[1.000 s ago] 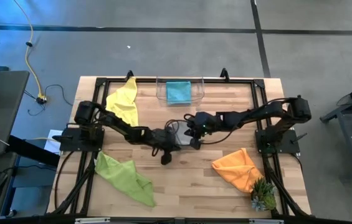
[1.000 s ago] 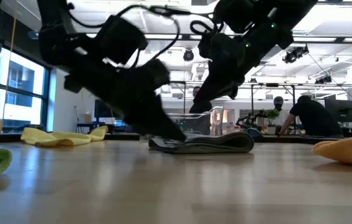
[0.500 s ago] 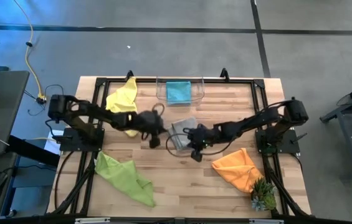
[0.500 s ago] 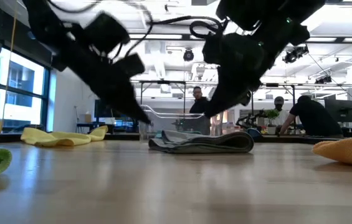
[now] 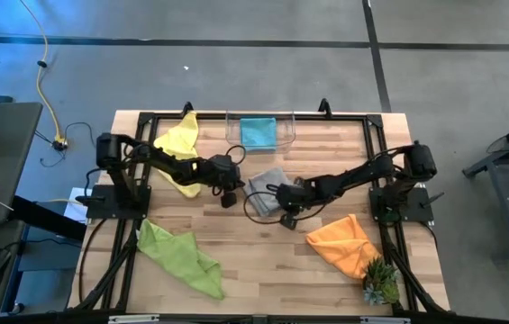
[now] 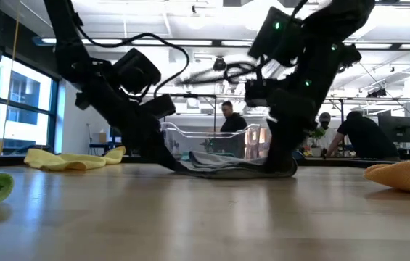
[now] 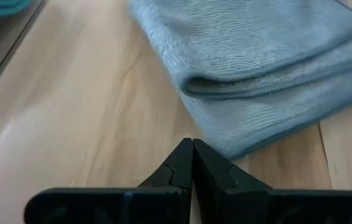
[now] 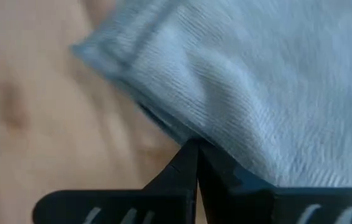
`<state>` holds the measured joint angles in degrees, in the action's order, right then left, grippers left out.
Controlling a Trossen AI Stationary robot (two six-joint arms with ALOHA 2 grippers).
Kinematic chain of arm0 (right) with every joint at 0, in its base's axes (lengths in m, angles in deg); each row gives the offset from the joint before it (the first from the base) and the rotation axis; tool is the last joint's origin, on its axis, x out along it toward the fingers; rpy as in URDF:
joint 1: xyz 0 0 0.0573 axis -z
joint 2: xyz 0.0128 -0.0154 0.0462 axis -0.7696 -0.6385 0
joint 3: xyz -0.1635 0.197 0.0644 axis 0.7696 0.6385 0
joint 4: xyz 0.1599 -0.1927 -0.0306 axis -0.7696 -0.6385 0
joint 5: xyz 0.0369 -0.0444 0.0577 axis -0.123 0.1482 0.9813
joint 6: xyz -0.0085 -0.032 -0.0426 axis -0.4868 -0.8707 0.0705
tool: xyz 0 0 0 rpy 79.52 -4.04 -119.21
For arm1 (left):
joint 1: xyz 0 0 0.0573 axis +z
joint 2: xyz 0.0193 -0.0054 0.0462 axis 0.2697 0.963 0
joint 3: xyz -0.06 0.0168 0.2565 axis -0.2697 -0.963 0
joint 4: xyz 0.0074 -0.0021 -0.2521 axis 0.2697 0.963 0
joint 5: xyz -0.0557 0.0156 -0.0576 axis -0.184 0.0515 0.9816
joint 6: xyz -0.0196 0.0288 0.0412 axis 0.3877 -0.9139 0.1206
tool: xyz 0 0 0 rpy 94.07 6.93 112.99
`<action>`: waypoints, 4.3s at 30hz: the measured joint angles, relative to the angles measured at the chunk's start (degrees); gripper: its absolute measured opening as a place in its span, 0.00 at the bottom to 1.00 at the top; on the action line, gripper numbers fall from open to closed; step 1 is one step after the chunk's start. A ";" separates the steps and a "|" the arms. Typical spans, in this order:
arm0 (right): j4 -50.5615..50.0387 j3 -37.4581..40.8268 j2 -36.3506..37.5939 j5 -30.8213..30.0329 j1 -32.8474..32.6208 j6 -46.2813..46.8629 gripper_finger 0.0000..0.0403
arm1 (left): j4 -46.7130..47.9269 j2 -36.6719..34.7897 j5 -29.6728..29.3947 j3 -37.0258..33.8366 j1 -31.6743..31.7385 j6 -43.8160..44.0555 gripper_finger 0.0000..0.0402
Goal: Fold microfiber towels
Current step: Fold the gray towel
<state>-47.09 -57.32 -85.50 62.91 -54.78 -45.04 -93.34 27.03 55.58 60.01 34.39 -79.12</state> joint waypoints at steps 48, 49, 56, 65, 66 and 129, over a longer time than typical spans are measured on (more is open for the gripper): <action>-10.61 0.02 15.56 -0.39 -2.08 -7.93 0.30 | 2.67 -2.80 -15.60 4.17 -14.83 -49.39 0.45; -10.56 0.01 15.56 -0.39 -2.08 -8.14 0.30 | 2.66 -2.80 -15.72 4.17 -14.86 -49.90 0.44; -10.15 0.03 15.56 -0.41 -2.08 -9.19 0.30 | 2.55 -1.10 -17.64 4.55 -14.24 -53.45 0.42; -10.04 0.01 15.56 -0.41 -2.08 -9.20 0.30 | 2.87 2.21 -21.86 7.39 -15.79 -57.05 0.27; -10.05 0.01 15.56 -0.41 -2.08 -9.22 0.30 | 2.72 2.20 -22.13 7.39 -15.91 -57.30 0.25; -1.39 -5.15 -4.00 -33.11 -14.56 15.99 0.48 | 21.36 -8.94 -18.04 14.88 -15.00 -11.66 0.00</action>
<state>-48.48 -62.47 -89.50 29.80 -69.35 -29.05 -71.98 18.09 37.55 74.90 19.39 -90.78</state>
